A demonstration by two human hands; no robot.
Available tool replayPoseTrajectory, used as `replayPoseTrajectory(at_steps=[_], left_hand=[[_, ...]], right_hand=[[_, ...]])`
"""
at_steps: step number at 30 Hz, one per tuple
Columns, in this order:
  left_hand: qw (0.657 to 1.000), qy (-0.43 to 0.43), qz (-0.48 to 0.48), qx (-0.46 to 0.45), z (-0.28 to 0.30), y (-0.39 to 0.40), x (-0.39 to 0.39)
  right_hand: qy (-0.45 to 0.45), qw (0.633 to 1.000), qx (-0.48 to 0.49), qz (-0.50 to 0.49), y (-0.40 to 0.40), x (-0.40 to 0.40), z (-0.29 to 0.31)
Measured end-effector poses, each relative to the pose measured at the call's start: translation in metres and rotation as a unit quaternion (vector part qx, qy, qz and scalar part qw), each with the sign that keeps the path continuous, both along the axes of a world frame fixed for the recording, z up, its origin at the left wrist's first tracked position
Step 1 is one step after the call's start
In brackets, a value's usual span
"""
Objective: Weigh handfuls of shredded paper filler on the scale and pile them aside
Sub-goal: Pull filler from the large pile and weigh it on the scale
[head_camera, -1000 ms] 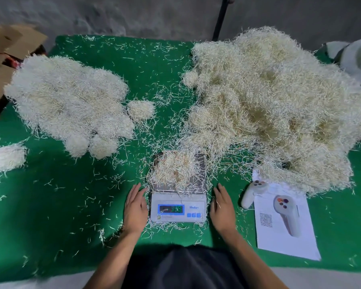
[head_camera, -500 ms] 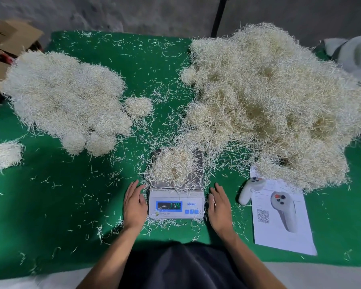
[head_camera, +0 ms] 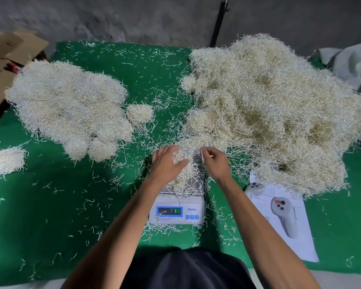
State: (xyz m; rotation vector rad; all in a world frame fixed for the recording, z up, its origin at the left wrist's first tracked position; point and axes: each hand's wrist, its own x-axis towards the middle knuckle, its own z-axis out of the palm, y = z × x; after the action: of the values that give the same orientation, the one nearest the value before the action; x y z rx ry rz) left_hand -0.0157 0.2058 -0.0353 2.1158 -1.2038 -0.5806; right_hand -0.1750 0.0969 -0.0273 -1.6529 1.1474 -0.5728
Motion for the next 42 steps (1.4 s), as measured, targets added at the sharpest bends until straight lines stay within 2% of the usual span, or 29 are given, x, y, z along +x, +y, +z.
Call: replayPoseTrajectory(at_steps=[3, 5, 11, 17, 20, 24, 26, 28, 31, 34, 36, 39, 40, 41, 42], left_hand=[[0.996, 0.057, -0.02, 0.06, -0.002, -0.024, -0.005], [0.994, 0.083, -0.006, 0.068, -0.006, -0.03, -0.004], [0.985, 0.171, 0.018, -0.018, -0.013, -0.026, 0.0], [0.968, 0.232, 0.07, -0.072, 0.006, -0.039, 0.008], [0.96, 0.251, 0.082, -0.096, 0.018, -0.05, 0.017], [0.974, 0.213, 0.077, -0.025, 0.003, -0.043, 0.021], [0.966, 0.234, 0.105, -0.022, -0.013, -0.025, 0.014], [0.967, 0.232, 0.107, -0.011, -0.022, -0.014, 0.007], [0.97, 0.22, 0.106, -0.013, -0.021, -0.018, 0.003], [0.976, 0.194, 0.093, -0.023, -0.012, -0.016, 0.011], [0.98, 0.178, 0.091, -0.021, -0.01, -0.012, 0.017], [0.973, 0.197, 0.114, -0.036, -0.009, -0.01, 0.023], [0.972, 0.198, 0.119, -0.041, -0.009, -0.009, 0.023], [0.972, 0.195, 0.118, -0.045, -0.01, -0.008, 0.022], [0.974, 0.191, 0.114, -0.05, -0.01, -0.007, 0.021]], right_hand=[[0.083, 0.988, 0.118, 0.06, -0.006, 0.025, 0.007], [0.101, 0.982, 0.136, 0.077, -0.008, 0.028, 0.01], [0.014, 0.993, 0.075, 0.087, -0.022, 0.037, 0.044], [0.066, 0.987, -0.074, 0.127, -0.021, 0.054, 0.08], [0.029, 0.989, -0.094, 0.112, -0.015, 0.057, 0.093], [-0.122, 0.988, -0.098, 0.008, -0.025, 0.061, 0.141], [-0.14, 0.982, -0.127, 0.0, -0.051, 0.063, 0.178], [-0.117, 0.984, -0.134, 0.02, -0.071, 0.065, 0.199], [-0.039, 0.993, -0.1, 0.048, -0.079, 0.071, 0.18], [0.066, 0.993, -0.023, 0.091, -0.08, 0.07, 0.141], [0.051, 0.997, -0.012, 0.065, -0.083, 0.068, 0.129], [-0.084, 0.991, -0.089, -0.056, -0.088, 0.069, 0.13], [-0.083, 0.989, -0.101, -0.07, -0.09, 0.069, 0.128], [-0.038, 0.991, -0.112, -0.061, -0.091, 0.069, 0.122], [0.046, 0.991, -0.121, -0.033, -0.089, 0.068, 0.114]])
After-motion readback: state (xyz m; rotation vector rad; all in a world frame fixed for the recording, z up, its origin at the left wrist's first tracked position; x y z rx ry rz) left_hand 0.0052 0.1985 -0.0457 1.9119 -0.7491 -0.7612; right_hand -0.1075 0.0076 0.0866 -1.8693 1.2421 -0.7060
